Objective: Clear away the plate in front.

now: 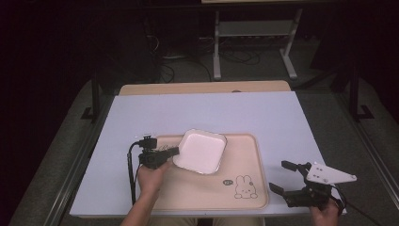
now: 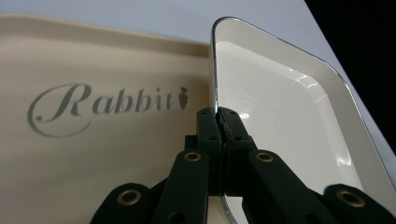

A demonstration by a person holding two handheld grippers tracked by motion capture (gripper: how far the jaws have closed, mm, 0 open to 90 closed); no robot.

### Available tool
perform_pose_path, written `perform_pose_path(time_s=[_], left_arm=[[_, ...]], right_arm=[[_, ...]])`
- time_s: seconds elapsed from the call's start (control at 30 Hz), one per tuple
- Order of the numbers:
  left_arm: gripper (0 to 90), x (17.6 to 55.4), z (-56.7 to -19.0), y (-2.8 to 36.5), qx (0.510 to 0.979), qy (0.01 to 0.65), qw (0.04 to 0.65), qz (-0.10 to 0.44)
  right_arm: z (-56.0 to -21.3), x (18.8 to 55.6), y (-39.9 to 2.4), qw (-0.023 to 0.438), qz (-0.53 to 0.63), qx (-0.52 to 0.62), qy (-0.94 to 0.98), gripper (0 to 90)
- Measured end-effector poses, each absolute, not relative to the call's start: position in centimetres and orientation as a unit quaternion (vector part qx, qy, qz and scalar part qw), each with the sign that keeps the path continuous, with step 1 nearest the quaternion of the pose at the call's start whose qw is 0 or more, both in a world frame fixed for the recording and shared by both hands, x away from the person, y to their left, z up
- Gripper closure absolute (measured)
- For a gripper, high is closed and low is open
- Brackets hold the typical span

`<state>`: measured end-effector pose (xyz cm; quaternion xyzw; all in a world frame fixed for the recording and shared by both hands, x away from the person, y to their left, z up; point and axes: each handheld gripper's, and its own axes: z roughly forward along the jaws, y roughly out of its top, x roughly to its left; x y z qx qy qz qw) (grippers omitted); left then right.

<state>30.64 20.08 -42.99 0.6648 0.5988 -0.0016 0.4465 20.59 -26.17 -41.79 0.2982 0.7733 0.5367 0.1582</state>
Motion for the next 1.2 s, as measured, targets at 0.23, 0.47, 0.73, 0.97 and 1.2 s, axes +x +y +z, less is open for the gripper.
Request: perform_pose_path(time_s=[0.23,0.47,0.73,0.97,1.2], left_arm=[[88.8,29.3,-43.7,20.2,0.676,0.602,0.424,0.03],[88.8,28.0,-44.5,20.4,0.672,0.62,0.404,0.046],[87.4,26.7,-44.5,20.2,0.674,0.622,0.395,0.056],[78.8,25.5,-43.8,20.0,0.684,0.61,0.396,0.054],[78.2,24.6,-43.7,19.7,0.695,0.598,0.396,0.055]], right_arm=[[-41.8,20.6,-26.1,0.158,0.535,0.297,0.775,13.0],[-41.8,20.6,-26.0,0.158,0.534,0.297,0.776,13.0],[-41.8,20.6,-26.0,0.156,0.534,0.295,0.777,13.0],[-41.7,20.6,-25.9,0.155,0.533,0.294,0.778,13.0],[-41.7,20.6,-25.9,0.155,0.533,0.293,0.778,13.0]])
